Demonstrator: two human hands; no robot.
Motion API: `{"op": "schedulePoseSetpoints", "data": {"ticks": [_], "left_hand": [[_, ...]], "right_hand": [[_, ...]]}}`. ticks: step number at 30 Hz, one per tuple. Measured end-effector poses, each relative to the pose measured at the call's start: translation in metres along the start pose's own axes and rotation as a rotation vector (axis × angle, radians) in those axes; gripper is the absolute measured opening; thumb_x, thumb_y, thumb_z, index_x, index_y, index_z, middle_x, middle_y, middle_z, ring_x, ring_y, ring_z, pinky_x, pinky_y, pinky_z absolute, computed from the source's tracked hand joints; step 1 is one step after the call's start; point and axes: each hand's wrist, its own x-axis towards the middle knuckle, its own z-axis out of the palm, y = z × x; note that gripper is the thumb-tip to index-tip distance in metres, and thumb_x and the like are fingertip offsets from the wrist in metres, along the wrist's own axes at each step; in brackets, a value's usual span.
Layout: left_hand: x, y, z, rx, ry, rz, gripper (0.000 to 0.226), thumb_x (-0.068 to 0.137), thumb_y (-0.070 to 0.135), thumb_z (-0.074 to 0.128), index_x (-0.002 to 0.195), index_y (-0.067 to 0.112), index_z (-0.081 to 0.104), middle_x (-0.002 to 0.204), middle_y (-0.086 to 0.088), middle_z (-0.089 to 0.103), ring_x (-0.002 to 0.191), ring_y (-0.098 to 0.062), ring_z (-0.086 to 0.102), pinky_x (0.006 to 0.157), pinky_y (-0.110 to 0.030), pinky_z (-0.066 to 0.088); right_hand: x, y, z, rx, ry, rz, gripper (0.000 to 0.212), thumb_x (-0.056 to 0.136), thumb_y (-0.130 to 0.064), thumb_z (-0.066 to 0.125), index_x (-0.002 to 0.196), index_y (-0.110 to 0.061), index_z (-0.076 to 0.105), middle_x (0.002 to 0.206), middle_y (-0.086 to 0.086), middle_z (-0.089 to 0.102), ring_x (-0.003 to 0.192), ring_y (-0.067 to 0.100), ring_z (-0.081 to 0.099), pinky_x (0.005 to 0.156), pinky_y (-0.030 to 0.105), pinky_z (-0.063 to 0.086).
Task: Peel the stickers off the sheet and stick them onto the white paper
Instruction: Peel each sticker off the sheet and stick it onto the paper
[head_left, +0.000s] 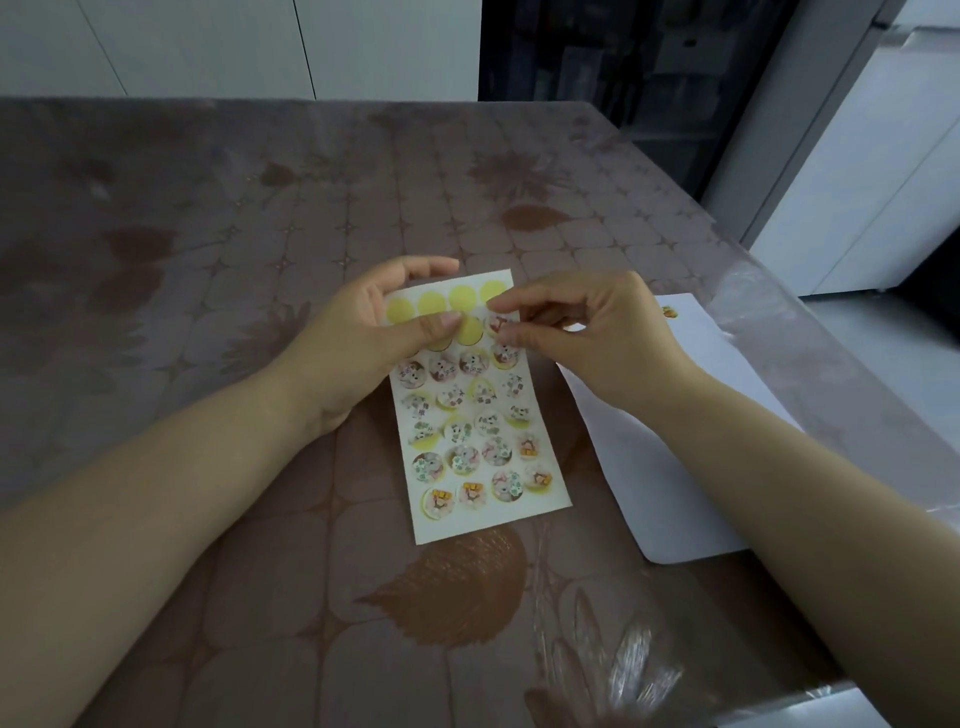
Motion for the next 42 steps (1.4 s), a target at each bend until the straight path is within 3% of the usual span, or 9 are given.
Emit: {"op": "schedulePoseSetpoints", "data": {"ticks": [2, 4, 11, 22, 25, 27, 32, 37, 42], "left_hand": [[0.0, 0.0, 0.0, -0.011, -0.001, -0.003, 0.049, 0.071, 0.017, 0.068, 0.12, 0.019, 0.059, 0.104, -0.001, 0.069, 0.092, -0.018, 0.069, 0.08, -0.03, 0.058], [0.0, 0.0, 0.0, -0.01, 0.001, -0.005, 0.05, 0.071, 0.017, 0.068, 0.12, 0.019, 0.059, 0.103, 0.0, 0.069, 0.091, -0.017, 0.069, 0.08, -0.029, 0.058], [0.0, -0.001, 0.0, 0.004, 0.0, -0.005, 0.047, 0.073, 0.015, 0.068, 0.119, 0.02, 0.059, 0.102, 0.002, 0.068, 0.09, -0.015, 0.069, 0.078, -0.027, 0.058], [0.001, -0.001, -0.001, 0.013, 0.001, -0.008, 0.05, 0.071, 0.018, 0.07, 0.12, 0.02, 0.059, 0.107, -0.001, 0.068, 0.091, -0.018, 0.07, 0.076, -0.029, 0.058], [0.001, -0.002, -0.001, 0.044, 0.009, 0.004, 0.048, 0.074, 0.015, 0.07, 0.12, 0.02, 0.059, 0.107, 0.0, 0.068, 0.09, -0.016, 0.071, 0.074, -0.027, 0.058], [0.0, -0.002, -0.001, 0.074, 0.009, 0.012, 0.045, 0.078, 0.011, 0.07, 0.12, 0.021, 0.059, 0.109, -0.002, 0.068, 0.09, -0.017, 0.071, 0.075, -0.027, 0.058], [-0.001, 0.0, 0.001, 0.113, 0.009, 0.028, 0.044, 0.082, 0.007, 0.069, 0.122, 0.02, 0.058, 0.111, -0.005, 0.068, 0.089, -0.015, 0.07, 0.074, -0.025, 0.058], [-0.002, 0.0, 0.002, 0.122, 0.008, 0.022, 0.044, 0.082, 0.006, 0.068, 0.122, 0.019, 0.058, 0.111, -0.006, 0.068, 0.089, -0.016, 0.07, 0.073, -0.025, 0.059], [-0.001, -0.001, 0.0, 0.159, 0.003, 0.018, 0.041, 0.082, 0.01, 0.07, 0.118, 0.027, 0.059, 0.11, -0.01, 0.069, 0.092, -0.023, 0.071, 0.079, -0.037, 0.059]], "right_hand": [[0.0, 0.0, -0.001, 0.008, -0.063, 0.043, 0.029, 0.07, -0.013, 0.078, 0.088, -0.033, 0.067, 0.09, -0.01, 0.069, 0.075, 0.008, 0.065, 0.073, 0.023, 0.055], [0.001, 0.0, -0.002, 0.014, -0.102, 0.065, 0.032, 0.068, -0.013, 0.08, 0.088, -0.033, 0.066, 0.09, -0.012, 0.067, 0.072, 0.002, 0.063, 0.07, 0.017, 0.054], [0.001, 0.0, 0.0, 0.025, -0.083, 0.069, 0.032, 0.069, -0.008, 0.079, 0.083, -0.031, 0.064, 0.084, -0.011, 0.067, 0.073, 0.006, 0.064, 0.065, 0.011, 0.051], [0.001, 0.006, 0.002, 0.002, -0.025, 0.049, 0.019, 0.076, -0.018, 0.074, 0.09, -0.03, 0.068, 0.092, 0.0, 0.072, 0.082, 0.015, 0.068, 0.073, 0.028, 0.057], [0.001, 0.008, 0.003, 0.001, 0.003, 0.05, 0.013, 0.079, -0.02, 0.072, 0.09, -0.027, 0.07, 0.087, 0.004, 0.072, 0.077, 0.018, 0.069, 0.071, 0.03, 0.057], [0.001, 0.008, 0.003, 0.006, 0.013, 0.042, 0.007, 0.081, -0.017, 0.07, 0.088, -0.02, 0.07, 0.079, 0.007, 0.072, 0.065, 0.012, 0.068, 0.065, 0.024, 0.057], [0.003, 0.006, 0.001, -0.001, 0.013, 0.052, 0.005, 0.082, -0.018, 0.068, 0.082, -0.023, 0.069, 0.073, 0.018, 0.066, 0.054, 0.009, 0.052, 0.053, 0.024, 0.047], [0.004, 0.006, -0.004, 0.153, -0.02, 0.133, 0.003, 0.082, -0.015, 0.068, 0.082, -0.018, 0.069, 0.061, -0.005, 0.067, 0.053, 0.003, 0.059, 0.057, 0.013, 0.05], [0.006, 0.004, -0.011, 0.267, -0.006, 0.192, 0.004, 0.081, -0.009, 0.067, 0.081, -0.012, 0.069, 0.062, -0.004, 0.069, 0.056, 0.007, 0.063, 0.057, 0.014, 0.049]]}}
